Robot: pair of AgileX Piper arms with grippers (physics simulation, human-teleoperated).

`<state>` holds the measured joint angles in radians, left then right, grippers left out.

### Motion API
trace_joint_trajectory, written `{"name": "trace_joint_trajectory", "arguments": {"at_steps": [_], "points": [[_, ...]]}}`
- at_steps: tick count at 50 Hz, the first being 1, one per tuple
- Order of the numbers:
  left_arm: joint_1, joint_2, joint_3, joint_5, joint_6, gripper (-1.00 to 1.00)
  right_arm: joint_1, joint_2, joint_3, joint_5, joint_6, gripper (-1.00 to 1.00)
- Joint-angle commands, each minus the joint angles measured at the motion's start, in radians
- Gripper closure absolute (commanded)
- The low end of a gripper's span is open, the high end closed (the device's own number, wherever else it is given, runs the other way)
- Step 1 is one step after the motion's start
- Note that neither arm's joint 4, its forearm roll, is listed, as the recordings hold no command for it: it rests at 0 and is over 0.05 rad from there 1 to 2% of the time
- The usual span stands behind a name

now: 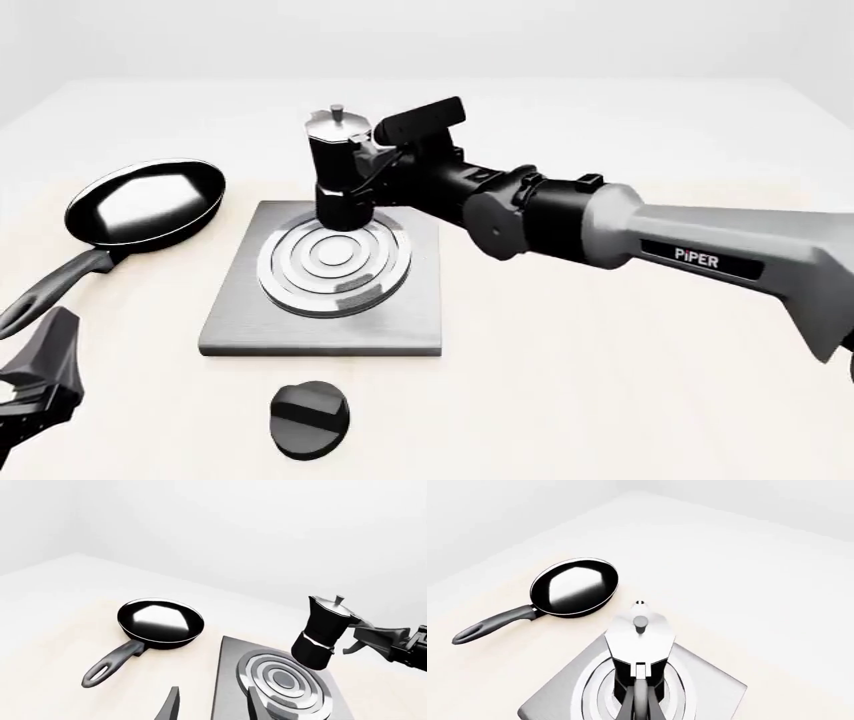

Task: Turn on the stove and put the moka pot on it.

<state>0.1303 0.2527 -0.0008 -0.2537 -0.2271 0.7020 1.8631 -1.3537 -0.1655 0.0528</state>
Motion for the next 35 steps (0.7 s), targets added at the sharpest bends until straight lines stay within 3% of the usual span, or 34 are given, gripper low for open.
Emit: {"name": "trace_joint_trajectory", "arguments": {"at_steps": [1,22,35], "points": [[-0.003,0.020,0.000,-0.017,0.005,-1.00,-0.008,0.051,-0.045,-0.016,0.017,1.00],[0.003,0.057,0.000,-0.051,0.009,-1.00,-0.003,0.176,-0.140,-0.005,0.022,1.00],[0.001,0.057,0.000,-0.052,0.007,-1.00,0.004,0.229,-0.135,-0.032,0.044,1.00]]}}
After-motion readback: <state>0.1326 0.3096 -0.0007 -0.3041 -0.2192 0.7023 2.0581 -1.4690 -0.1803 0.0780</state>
